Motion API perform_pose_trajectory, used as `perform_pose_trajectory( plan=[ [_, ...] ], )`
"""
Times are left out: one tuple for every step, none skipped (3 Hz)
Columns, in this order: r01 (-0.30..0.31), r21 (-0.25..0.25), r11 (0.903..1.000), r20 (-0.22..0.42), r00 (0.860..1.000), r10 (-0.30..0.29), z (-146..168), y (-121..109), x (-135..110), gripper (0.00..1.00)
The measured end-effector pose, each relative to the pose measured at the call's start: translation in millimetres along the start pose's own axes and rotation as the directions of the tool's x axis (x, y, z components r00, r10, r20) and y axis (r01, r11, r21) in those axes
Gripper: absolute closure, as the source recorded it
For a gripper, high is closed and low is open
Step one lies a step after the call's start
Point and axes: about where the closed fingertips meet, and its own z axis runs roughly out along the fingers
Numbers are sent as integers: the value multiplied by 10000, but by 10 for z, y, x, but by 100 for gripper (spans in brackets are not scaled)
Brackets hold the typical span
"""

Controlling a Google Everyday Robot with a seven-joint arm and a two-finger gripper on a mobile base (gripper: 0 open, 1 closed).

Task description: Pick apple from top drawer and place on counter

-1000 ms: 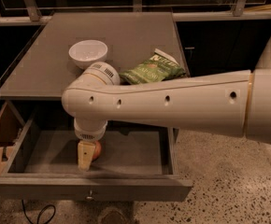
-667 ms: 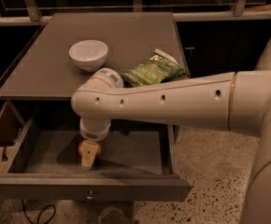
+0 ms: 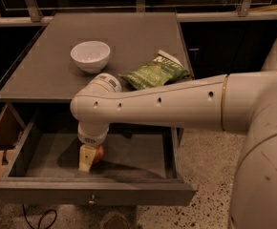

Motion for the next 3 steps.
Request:
perform_pose_trajectory(
  plan=[
    [11, -124, 9999, 188, 9998, -9, 115, 27, -56, 0],
    [-11, -211, 9998, 244, 9997, 16, 185, 41, -71, 0],
    [-307, -628, 9976, 398, 9987, 332, 461, 83, -161, 0]
  ],
)
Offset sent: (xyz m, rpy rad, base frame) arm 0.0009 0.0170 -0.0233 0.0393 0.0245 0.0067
